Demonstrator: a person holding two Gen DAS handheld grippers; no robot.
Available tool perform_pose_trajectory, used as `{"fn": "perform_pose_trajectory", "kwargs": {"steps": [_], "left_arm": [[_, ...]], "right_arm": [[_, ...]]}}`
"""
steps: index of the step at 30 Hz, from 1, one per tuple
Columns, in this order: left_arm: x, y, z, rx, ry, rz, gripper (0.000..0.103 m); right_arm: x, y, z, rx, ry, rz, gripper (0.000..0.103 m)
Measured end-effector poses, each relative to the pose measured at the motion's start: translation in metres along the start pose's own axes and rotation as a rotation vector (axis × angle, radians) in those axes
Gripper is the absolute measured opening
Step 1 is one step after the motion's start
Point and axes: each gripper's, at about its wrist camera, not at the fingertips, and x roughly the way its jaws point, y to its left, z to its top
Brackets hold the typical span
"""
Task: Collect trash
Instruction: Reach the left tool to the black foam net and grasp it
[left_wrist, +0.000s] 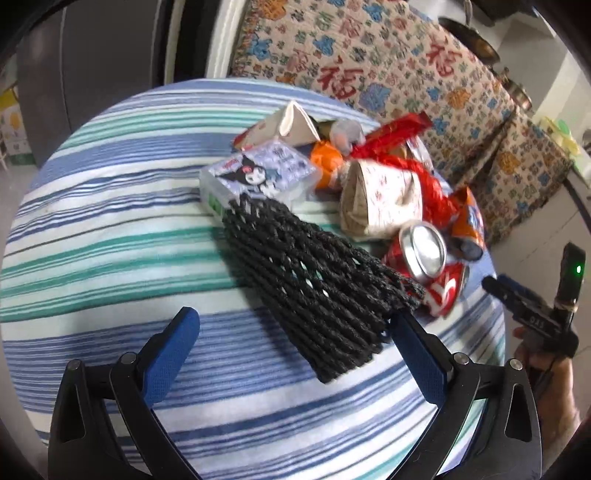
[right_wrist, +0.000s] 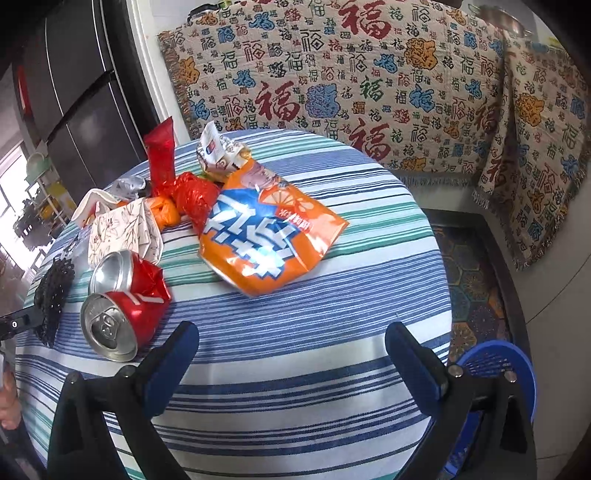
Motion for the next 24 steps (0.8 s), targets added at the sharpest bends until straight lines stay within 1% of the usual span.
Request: {"fn": "perform_pose_trajectory", "kwargs": {"steps": [3, 6, 7, 8, 9, 12, 13, 14, 16, 19, 21, 22, 23, 24], "left_arm": [[-0.007, -0.002, -0.016, 0.092, 0.019, 0.054, 0.103], [-0.016, 0.0, -0.027, 0.173, 0.034, 0.094, 0.103], [-0.02, 0.002, -0.029, 0.187, 0.027, 0.102, 0.103], [-0.025, 0.004, -0.03, 0.189, 0.016, 0.095, 0.103], [-0.029, 0.008, -0.03, 0.175, 0.003, 0.07, 0.103], [-0.034, 0.014, -0.023, 0.062, -0.035, -0.06, 0.103], [-0.032, 0.014, -0.019, 0.025, -0.042, -0.088, 0.103], [-0.029, 0.013, -0.015, -0.007, -0.051, -0.09, 0.103], [-0.019, 0.01, -0.004, -0.07, -0.064, -0.067, 0.103], [0.001, 0.005, 0.004, -0.14, -0.048, -0.04, 0.102], [0.011, 0.003, 0.006, -0.164, -0.047, -0.022, 0.101], [0.016, 0.002, 0.007, -0.165, -0.047, -0.013, 0.1], [0.018, -0.001, 0.007, -0.152, -0.058, 0.012, 0.091], [0.018, -0.004, 0.006, -0.132, -0.067, 0.029, 0.059]], "right_arm": [[-0.005, 0.017, -0.007, -0.047, -0.006, 0.049, 0.102], [-0.013, 0.041, -0.01, -0.127, -0.032, 0.162, 0.102], [-0.014, 0.05, -0.01, -0.152, -0.035, 0.189, 0.102], [-0.014, 0.057, -0.012, -0.172, -0.036, 0.207, 0.102], [-0.013, 0.066, -0.012, -0.193, -0.04, 0.224, 0.103], [-0.007, 0.087, -0.014, -0.236, -0.048, 0.226, 0.103], [-0.004, 0.094, -0.014, -0.244, -0.044, 0.221, 0.103], [0.0, 0.099, -0.014, -0.247, -0.038, 0.22, 0.103], [0.005, 0.106, -0.014, -0.249, -0.032, 0.211, 0.103], [0.007, 0.112, -0.01, -0.243, -0.04, 0.193, 0.103], [0.008, 0.114, -0.009, -0.237, -0.046, 0.184, 0.103], [0.01, 0.115, -0.008, -0.235, -0.039, 0.186, 0.101], [0.012, 0.116, -0.008, -0.233, -0.026, 0.194, 0.093], [0.014, 0.117, -0.009, -0.231, -0.014, 0.199, 0.084]]}}
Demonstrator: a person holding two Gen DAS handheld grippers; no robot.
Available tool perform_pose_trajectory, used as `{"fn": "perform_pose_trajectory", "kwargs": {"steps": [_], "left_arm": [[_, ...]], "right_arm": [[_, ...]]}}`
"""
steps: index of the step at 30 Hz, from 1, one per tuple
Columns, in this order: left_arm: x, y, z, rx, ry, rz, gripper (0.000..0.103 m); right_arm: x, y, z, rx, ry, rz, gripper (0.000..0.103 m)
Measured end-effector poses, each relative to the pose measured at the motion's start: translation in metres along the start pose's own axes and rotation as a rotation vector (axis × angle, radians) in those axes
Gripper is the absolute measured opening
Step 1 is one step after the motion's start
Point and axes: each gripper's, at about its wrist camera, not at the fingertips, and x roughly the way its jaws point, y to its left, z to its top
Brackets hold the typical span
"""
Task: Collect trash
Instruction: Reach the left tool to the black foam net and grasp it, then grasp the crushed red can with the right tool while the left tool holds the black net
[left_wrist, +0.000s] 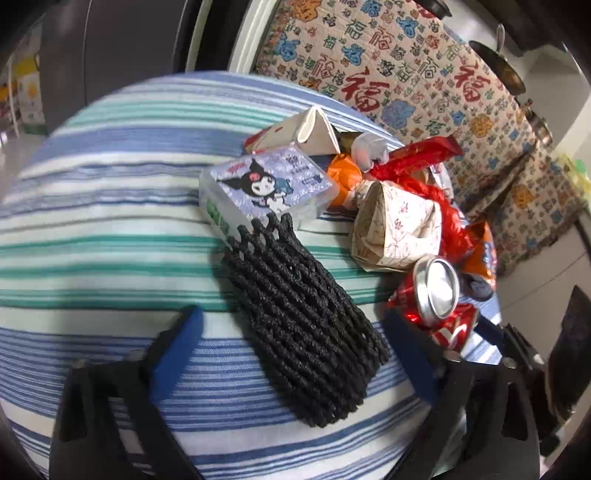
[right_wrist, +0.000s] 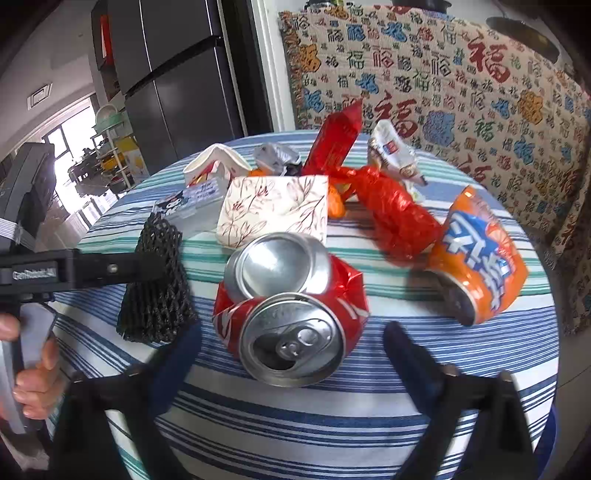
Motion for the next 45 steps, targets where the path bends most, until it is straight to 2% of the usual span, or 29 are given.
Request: {"fn": "perform_pose_trajectory", "kwargs": {"steps": [2, 3, 8, 10, 11, 12, 13, 15, 17, 18, 19, 20, 21, 24, 27, 31, 32, 33, 36, 39, 45], "left_arm": [[0.003, -0.001, -0.003, 0.013, 0.028, -0.049, 0.018], [0.004, 0.0, -0.005, 0.004, 0.032, -0.069, 0.016], [-0.018, -0.001, -0.01, 0.028, -0.028, -0.068, 0.014], [-0.027, -0.004, -0.012, 0.059, -0.043, -0.068, 0.014], [-0.031, -0.007, -0.014, 0.077, -0.045, -0.069, 0.014], [-0.033, -0.008, -0.017, 0.091, -0.044, -0.073, 0.014], [-0.035, -0.011, -0.019, 0.104, -0.041, -0.078, 0.014], [-0.035, -0.016, -0.022, 0.115, -0.036, -0.086, 0.014], [-0.034, -0.02, -0.023, 0.115, -0.035, -0.094, 0.014], [-0.033, -0.022, -0.023, 0.117, -0.037, -0.091, 0.014], [-0.034, -0.023, -0.024, 0.122, -0.041, -0.085, 0.014], [-0.035, -0.024, -0.025, 0.128, -0.045, -0.078, 0.014], [-0.035, -0.025, -0.026, 0.134, -0.05, -0.068, 0.014], [-0.033, -0.025, -0.027, 0.133, -0.053, -0.058, 0.014], [-0.03, -0.025, -0.029, 0.134, -0.049, -0.053, 0.014], [-0.03, -0.026, -0.031, 0.144, -0.047, -0.044, 0.014], [-0.03, -0.024, -0.03, 0.144, -0.045, -0.043, 0.014], [-0.03, -0.024, -0.03, 0.143, -0.043, -0.042, 0.014], [-0.032, -0.02, -0.03, 0.144, -0.04, -0.046, 0.014], [-0.038, -0.022, -0.031, 0.16, -0.045, -0.064, 0.014], [-0.048, -0.039, -0.037, 0.195, -0.035, -0.158, 0.014]], "right_arm": [[0.0, -0.001, 0.0, 0.019, -0.002, -0.003, 0.083], [-0.001, -0.002, -0.001, 0.026, 0.003, 0.005, 0.083], [-0.019, -0.004, -0.007, 0.035, -0.028, 0.012, 0.082], [-0.03, -0.006, -0.008, 0.03, -0.043, 0.011, 0.076], [-0.035, -0.007, -0.01, 0.029, -0.048, 0.011, 0.061], [-0.039, -0.008, -0.011, 0.029, -0.045, 0.009, 0.026], [-0.041, -0.011, -0.011, 0.029, -0.041, -0.005, 0.0], [-0.04, -0.016, -0.013, 0.022, -0.022, -0.036, 0.004], [-0.038, -0.023, -0.017, 0.048, -0.007, -0.029, 0.006], [-0.04, -0.026, -0.019, 0.072, -0.008, -0.026, 0.025], [-0.041, -0.029, -0.022, 0.099, -0.008, -0.025, 0.062], [-0.044, -0.033, -0.024, 0.144, -0.018, -0.016, 0.078], [-0.048, -0.036, -0.026, 0.196, -0.038, -0.004, 0.087], [-0.042, -0.035, -0.028, 0.347, -0.022, 0.041, 0.087], [-0.021, -0.026, -0.026, 0.47, -0.008, -0.001, 0.087], [-0.008, -0.02, -0.017, 0.545, -0.061, -0.063, 0.087], [-0.006, -0.022, -0.015, 0.543, -0.068, -0.075, 0.083], [-0.005, -0.023, -0.013, 0.528, -0.062, -0.098, 0.063], [-0.012, -0.031, -0.011, 0.488, -0.07, -0.13, 0.062], [-0.031, -0.035, -0.012, 0.396, -0.087, -0.11, 0.061], [-0.074, -0.029, -0.001, 0.21, -0.132, -0.143, 0.059]]}}
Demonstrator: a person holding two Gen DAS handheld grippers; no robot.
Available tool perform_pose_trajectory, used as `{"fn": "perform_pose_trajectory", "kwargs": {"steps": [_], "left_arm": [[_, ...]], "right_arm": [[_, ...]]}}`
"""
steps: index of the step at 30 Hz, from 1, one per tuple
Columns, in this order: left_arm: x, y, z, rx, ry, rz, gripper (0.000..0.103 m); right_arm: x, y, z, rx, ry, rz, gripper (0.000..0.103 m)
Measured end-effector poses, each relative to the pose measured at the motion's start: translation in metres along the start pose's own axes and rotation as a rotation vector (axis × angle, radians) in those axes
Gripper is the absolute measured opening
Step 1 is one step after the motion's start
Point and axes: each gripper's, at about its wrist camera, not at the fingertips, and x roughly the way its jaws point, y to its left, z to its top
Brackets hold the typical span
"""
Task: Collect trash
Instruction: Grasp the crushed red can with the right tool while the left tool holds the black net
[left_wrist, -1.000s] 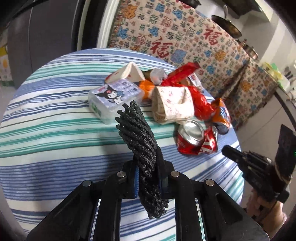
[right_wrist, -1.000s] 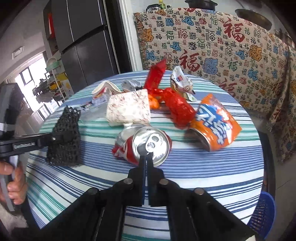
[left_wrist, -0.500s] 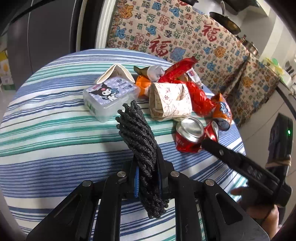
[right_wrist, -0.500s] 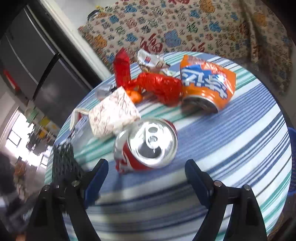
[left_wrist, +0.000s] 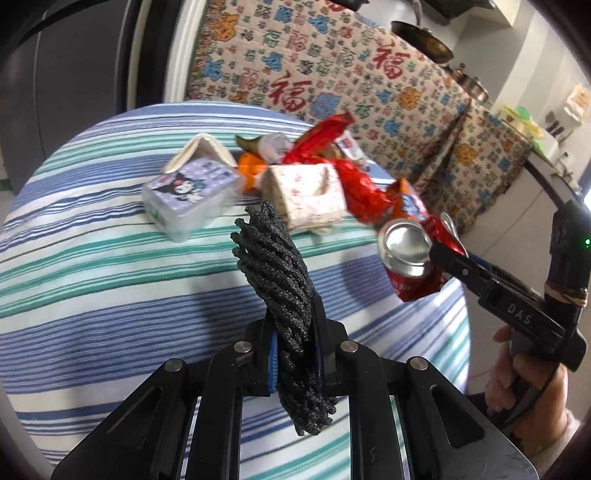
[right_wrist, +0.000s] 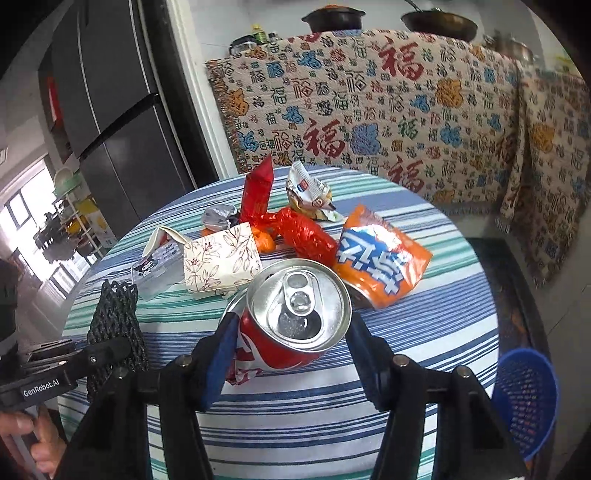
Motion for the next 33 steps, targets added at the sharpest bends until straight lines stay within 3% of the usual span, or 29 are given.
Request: {"fn": "perform_pose_trajectory", "kwargs": {"steps": [4, 18, 22, 33], "left_arm": [[0.001, -0.028, 0.001, 0.053, 0.006, -0.064, 0.014], [0.023, -0.112, 0.004, 0.187, 0.044, -0.127, 0.013], [0.03, -0.118, 0.001, 0.186, 0.057, -0.128, 0.013], [0.036, -0.118, 0.007, 0.173, 0.071, -0.139, 0.013]], "right_arm": [[-0.021, -0.008, 0.0, -0.046, -0.014, -0.026, 0.058], [-0.061, -0.078, -0.001, 0.007, -0.038, -0.097, 0.056], [-0.05, -0.089, -0.008, 0.036, -0.001, -0.067, 0.055], [-0.05, -0.085, -0.007, 0.03, -0.008, -0.046, 0.055]]}}
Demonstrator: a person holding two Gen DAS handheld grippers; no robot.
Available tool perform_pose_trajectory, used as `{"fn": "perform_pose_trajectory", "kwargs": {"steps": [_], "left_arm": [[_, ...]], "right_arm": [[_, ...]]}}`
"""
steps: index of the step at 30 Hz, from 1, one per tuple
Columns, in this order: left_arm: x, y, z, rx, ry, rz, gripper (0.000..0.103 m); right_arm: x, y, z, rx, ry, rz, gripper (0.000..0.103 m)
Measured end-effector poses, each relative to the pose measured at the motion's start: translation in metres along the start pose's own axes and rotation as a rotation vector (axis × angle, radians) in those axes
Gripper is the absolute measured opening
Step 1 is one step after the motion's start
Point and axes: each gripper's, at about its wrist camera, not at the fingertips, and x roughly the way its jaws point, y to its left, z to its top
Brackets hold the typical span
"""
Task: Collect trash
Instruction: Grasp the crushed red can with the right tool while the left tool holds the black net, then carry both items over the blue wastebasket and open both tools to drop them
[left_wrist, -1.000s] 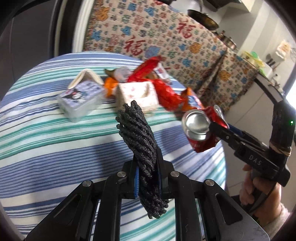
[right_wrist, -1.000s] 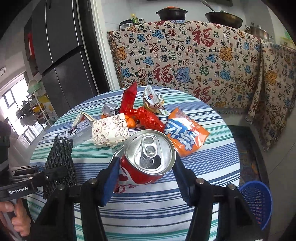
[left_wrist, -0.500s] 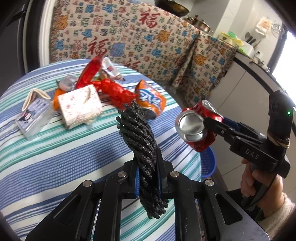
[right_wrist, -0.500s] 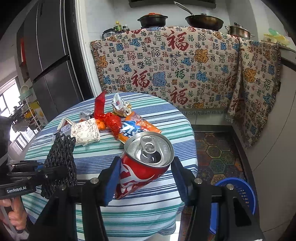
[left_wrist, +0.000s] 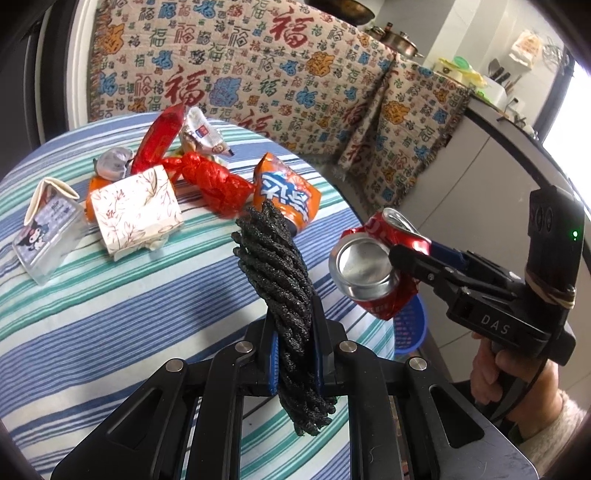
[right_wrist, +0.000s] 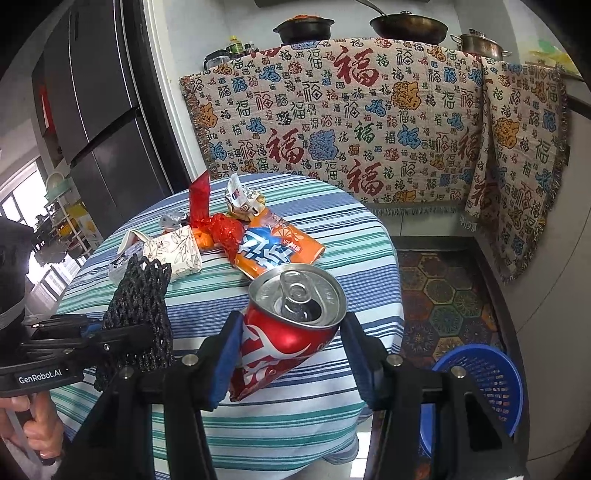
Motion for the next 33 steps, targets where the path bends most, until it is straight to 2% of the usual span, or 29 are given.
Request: {"fn": "perform_pose_trajectory", "kwargs": {"steps": [8, 15, 21, 24, 33], "left_arm": [[0.009, -0.025, 0.017, 0.033, 0.013, -0.056, 0.013], [0.045, -0.101, 0.044, 0.126, 0.042, -0.17, 0.013], [0.108, -0.176, 0.051, 0.167, 0.129, -0.288, 0.013], [0.141, -0.206, 0.048, 0.186, 0.17, -0.316, 0.013], [0.213, -0.258, 0.035, 0.24, 0.241, -0.336, 0.013]], "right_arm": [[-0.023, -0.022, 0.012, 0.041, -0.056, -0.026, 0.054], [-0.06, -0.096, 0.01, 0.095, -0.098, -0.162, 0.054], [-0.076, -0.176, -0.012, 0.15, -0.047, -0.296, 0.054], [-0.077, -0.213, -0.027, 0.197, -0.01, -0.333, 0.054], [-0.061, -0.292, -0.066, 0.339, 0.074, -0.338, 0.054]]}}
